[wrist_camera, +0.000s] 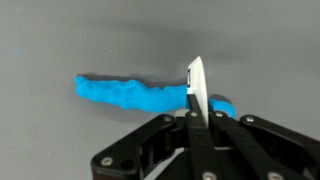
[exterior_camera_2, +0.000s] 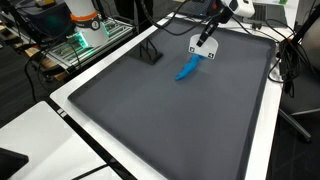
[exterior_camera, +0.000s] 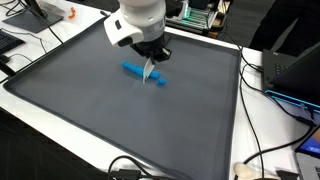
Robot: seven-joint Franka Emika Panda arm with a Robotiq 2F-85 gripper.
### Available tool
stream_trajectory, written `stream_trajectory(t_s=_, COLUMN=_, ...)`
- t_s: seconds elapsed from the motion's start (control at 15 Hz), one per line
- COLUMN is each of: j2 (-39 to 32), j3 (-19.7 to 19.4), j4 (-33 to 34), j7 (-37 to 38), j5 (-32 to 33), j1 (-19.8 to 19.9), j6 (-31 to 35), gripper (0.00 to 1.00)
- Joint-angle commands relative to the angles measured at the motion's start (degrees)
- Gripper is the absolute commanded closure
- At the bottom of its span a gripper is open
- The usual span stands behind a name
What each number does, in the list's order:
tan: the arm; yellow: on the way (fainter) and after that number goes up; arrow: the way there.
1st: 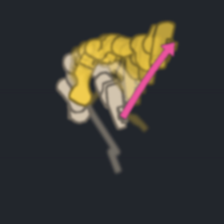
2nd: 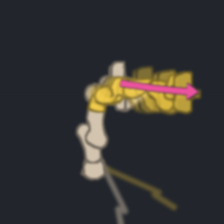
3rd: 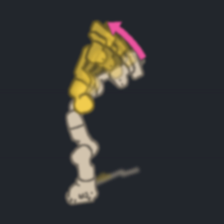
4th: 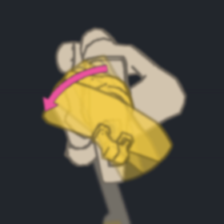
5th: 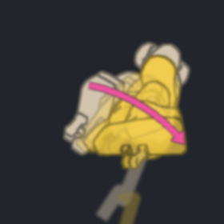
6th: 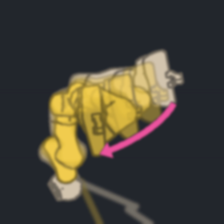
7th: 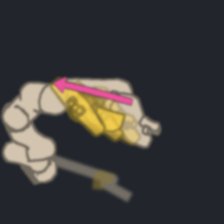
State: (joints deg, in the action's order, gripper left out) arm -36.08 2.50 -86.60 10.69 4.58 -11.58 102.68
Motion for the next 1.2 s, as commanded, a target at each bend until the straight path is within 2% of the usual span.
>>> stream_trajectory(t_s=0.0, j2=1.2, j3=0.0, j4=-3.5, j7=-1.0, j5=0.9, j1=0.5, j6=3.3, gripper=0.99)
stream_trajectory(t_s=1.13, j2=0.4, j3=0.0, j4=-6.9, j7=-2.8, j5=3.2, j1=0.2, j6=7.3, gripper=0.99)
